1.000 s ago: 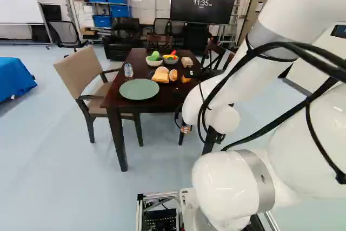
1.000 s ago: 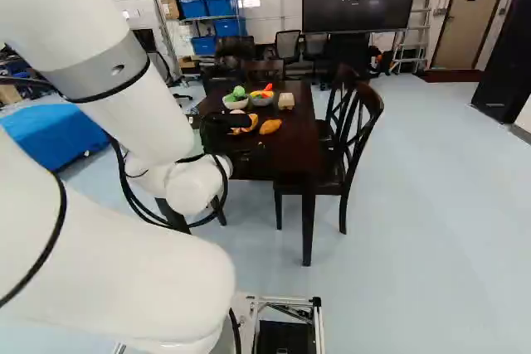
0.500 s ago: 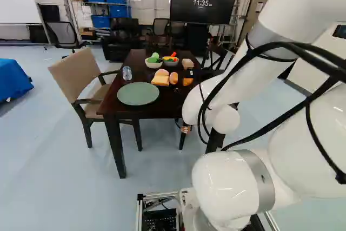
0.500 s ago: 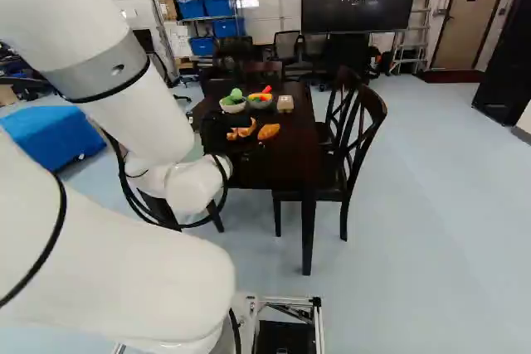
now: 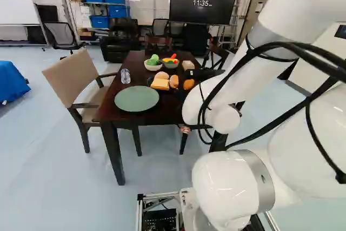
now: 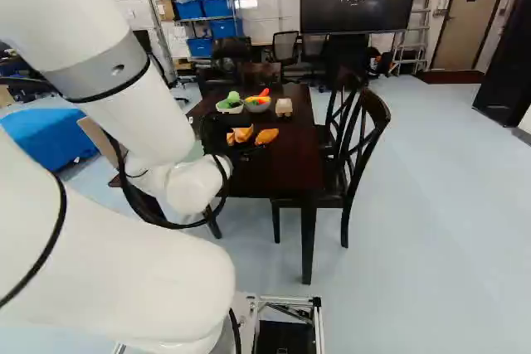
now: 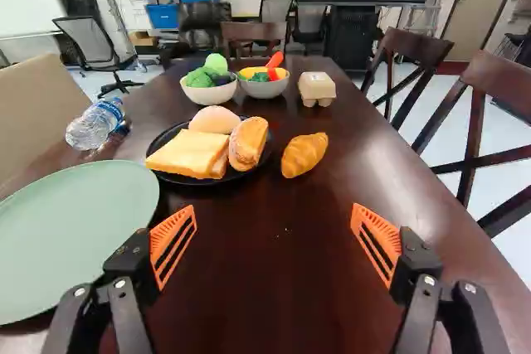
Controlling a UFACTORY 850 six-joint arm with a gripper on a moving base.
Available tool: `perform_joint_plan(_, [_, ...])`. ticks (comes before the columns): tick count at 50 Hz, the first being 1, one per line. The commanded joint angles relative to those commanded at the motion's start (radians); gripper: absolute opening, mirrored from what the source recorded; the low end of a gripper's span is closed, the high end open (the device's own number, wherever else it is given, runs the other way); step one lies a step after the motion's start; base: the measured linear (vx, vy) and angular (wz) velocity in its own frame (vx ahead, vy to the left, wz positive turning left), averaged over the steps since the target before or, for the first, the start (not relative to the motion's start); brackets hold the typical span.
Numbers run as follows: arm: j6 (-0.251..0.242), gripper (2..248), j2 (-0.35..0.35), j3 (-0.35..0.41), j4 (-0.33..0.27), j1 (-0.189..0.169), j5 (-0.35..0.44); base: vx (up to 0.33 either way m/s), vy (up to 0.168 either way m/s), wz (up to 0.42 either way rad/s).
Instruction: Move the croissant to the empty plate
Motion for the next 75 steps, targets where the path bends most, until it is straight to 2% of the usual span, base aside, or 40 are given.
perform_joint_plan(25, [0.0, 247, 0.0, 0.0, 0.0, 0.0, 0.0, 0.086, -0.002, -0.009])
perform_joint_plan(52, [0.0, 247, -0.001, -0.001, 0.0, 0.0, 0.0, -0.004, 0.0, 0.0])
perform_joint_plan(75, [0.0, 247, -0.059, -0.103, 0.0, 0.0, 0.0, 0.0, 0.0, 0.0])
